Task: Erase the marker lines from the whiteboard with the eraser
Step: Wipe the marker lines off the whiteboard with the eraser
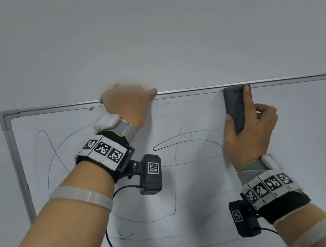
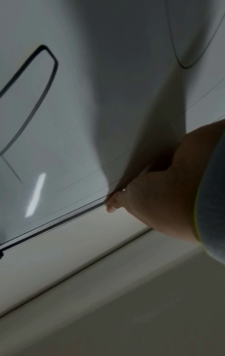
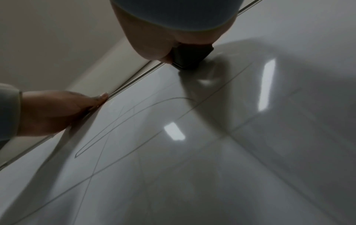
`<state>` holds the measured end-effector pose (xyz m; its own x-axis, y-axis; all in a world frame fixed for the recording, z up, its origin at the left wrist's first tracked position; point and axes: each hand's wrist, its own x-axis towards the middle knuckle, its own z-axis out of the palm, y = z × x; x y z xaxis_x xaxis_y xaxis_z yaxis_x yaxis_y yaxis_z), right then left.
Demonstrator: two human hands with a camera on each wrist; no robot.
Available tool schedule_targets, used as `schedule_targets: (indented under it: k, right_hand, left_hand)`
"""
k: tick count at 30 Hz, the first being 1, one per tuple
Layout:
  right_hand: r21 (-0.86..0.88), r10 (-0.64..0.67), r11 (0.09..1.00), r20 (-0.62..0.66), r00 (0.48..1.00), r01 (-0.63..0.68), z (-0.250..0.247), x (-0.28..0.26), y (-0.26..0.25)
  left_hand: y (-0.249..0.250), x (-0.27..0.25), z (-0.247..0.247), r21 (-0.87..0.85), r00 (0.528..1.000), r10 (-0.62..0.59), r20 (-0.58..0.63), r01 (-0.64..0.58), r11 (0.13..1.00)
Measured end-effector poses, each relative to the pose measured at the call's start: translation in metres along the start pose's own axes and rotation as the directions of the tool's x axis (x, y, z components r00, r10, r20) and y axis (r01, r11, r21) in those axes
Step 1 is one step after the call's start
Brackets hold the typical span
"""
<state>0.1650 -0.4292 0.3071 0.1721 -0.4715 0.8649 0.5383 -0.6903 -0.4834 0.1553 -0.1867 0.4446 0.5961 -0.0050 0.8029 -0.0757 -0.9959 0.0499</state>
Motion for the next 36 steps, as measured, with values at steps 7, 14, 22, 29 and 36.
schedule_targets:
  k: [7, 14, 22, 29, 36]
  right_hand:
    - [0.048, -0.253, 0.967, 0.218, 0.943, 0.249, 0.037, -0.021, -0.063]
    - [0.101, -0.445, 0.895, 0.286, 0.849, 0.435, 0.069, -0.052, -0.101]
    - [0.155, -0.197, 0.972, 0.141, 0.97, 0.175, 0.084, -0.082, -0.128]
    - [0.187, -0.598, 0.798, 0.362, 0.716, 0.572, 0.137, -0.138, -0.197]
    - [0.209, -0.236, 0.958, 0.19, 0.953, 0.195, 0.12, -0.126, -0.172]
  left_hand:
    - [-0.034, -0.008, 0.003, -0.032, 0.997, -0.037, 0.066, 0.039, 0.999]
    - [-0.09, -0.022, -0.011, -0.06, 0.993, -0.065, 0.097, 0.071, 0.996]
    - [-0.165, -0.031, -0.035, -0.032, 0.988, -0.145, 0.042, 0.147, 0.989]
    - [-0.231, -0.043, -0.043, 0.059, 0.959, -0.273, 0.069, 0.27, 0.961]
    - [-0.227, -0.044, -0.045, -0.017, 0.967, -0.24, 0.088, 0.243, 0.97]
